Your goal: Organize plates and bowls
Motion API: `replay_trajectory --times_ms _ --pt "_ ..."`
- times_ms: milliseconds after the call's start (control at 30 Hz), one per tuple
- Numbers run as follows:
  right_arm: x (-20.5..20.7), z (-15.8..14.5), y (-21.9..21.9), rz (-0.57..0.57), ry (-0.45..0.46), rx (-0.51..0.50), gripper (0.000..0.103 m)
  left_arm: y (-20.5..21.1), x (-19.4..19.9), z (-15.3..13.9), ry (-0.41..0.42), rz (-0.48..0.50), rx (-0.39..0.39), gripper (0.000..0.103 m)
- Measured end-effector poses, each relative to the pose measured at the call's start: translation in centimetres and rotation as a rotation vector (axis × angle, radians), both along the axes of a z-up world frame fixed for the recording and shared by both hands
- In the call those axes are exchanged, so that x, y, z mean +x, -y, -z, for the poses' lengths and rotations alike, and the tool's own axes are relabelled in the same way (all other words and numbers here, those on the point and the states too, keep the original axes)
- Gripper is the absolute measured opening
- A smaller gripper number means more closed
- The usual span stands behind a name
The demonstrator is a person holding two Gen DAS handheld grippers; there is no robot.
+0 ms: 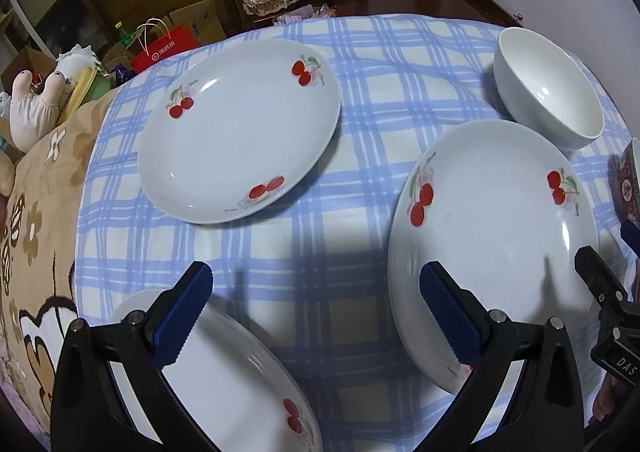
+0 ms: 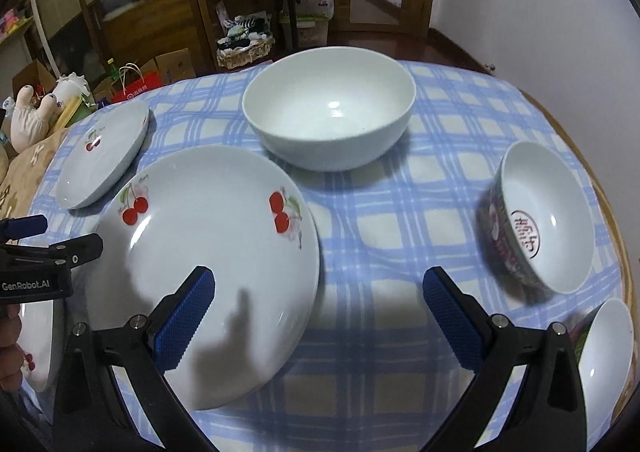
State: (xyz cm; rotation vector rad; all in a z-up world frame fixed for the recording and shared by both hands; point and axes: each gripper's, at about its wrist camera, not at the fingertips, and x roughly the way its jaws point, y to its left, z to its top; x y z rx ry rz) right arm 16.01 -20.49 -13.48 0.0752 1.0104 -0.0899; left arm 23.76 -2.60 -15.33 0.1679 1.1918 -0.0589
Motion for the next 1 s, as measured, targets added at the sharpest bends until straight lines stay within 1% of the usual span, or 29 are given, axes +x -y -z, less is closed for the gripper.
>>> replay_trajectory --times_ms 67,133,167,200,233,267,300,333,367,400,433,467,500,533,567,667,733,867,1000 --pt "-0.2 -0.1 -0.1 -0.004 0.014 0.003 0.103 0.1 0.0 0.1 -0.002 0.002 -0.002 0.102" --pt "-0.4 -0.2 -0.3 -0.011 0.027 -0.013 0.103 0.1 0.0 0.2 -0.002 0.005 0.001 0.102" --pt "-0.4 -0.3 -0.5 -0.016 0.029 -0.026 0.103 0.2 0.0 0.3 -0.004 0.006 0.001 0.1" --pt "-0.4 -0.3 -0.6 -0.019 0.03 -0.041 0.098 0.1 0.0 0.4 -0.008 0.006 -0.004 0.098" --pt "-0.4 -0.2 -0.8 -0.022 0.026 -0.058 0.089 0.1 0.1 0.5 -0.017 0.004 -0.012 0.091" --pt "-0.3 -0.2 -0.9 -0.024 0.021 -0.065 0.086 0.1 0.2 0.7 -0.029 0.003 -0.02 0.085" --pt "-0.3 0.0 -0.9 -0.028 0.012 -0.067 0.08 0.1 0.2 0.8 -0.033 0.003 -0.022 0.085" --pt "-0.3 0.1 -0.9 -0.035 0.002 -0.06 0.071 0.1 0.1 0.9 -0.037 0.008 -0.033 0.081" --pt "-0.3 0.3 -0.9 -0.039 -0.007 -0.05 0.066 0.1 0.2 0.9 -0.04 0.013 -0.054 0.07" --pt "-0.2 0.5 -0.9 -0.047 -0.019 -0.028 0.056 0.0 0.2 0.9 -0.055 0.022 -0.106 0.062" --pt "-0.2 0.6 -0.9 -0.048 -0.027 -0.016 0.051 0.0 0.3 0.9 -0.075 0.026 -0.148 0.046" --pt "-0.2 0.8 -0.9 -0.047 -0.035 -0.002 0.05 -0.2 0.3 1.0 -0.096 0.026 -0.198 0.037" --pt "-0.2 1.0 -0.9 -0.052 -0.039 0.015 0.043 -0.2 0.3 1.0 -0.1 0.025 -0.223 0.035" --pt "-0.2 1.1 -0.8 -0.063 -0.042 0.044 0.031 -0.2 0.3 1.0 -0.099 0.03 -0.229 0.032" --pt "-0.2 1.3 -0.8 -0.074 -0.048 0.077 0.027 -0.1 0.3 1.0 -0.099 0.035 -0.232 0.029" --pt "-0.3 1.5 -0.7 -0.069 -0.047 0.094 0.019 0.1 0.1 1.2 -0.092 0.036 -0.241 0.023" --pt "-0.4 1.4 -0.4 -0.06 -0.037 0.113 0.015 0.3 0.1 1.4 -0.087 0.026 -0.241 0.023" --pt "-0.4 1.4 0.3 -0.047 -0.027 0.171 0.014 1.0 0.1 2.3 -0.111 0.038 -0.255 0.022" --pt "-0.4 1.5 0.5 -0.044 -0.023 0.184 0.013 1.7 -0.3 2.1 -0.089 0.052 -0.232 0.02"
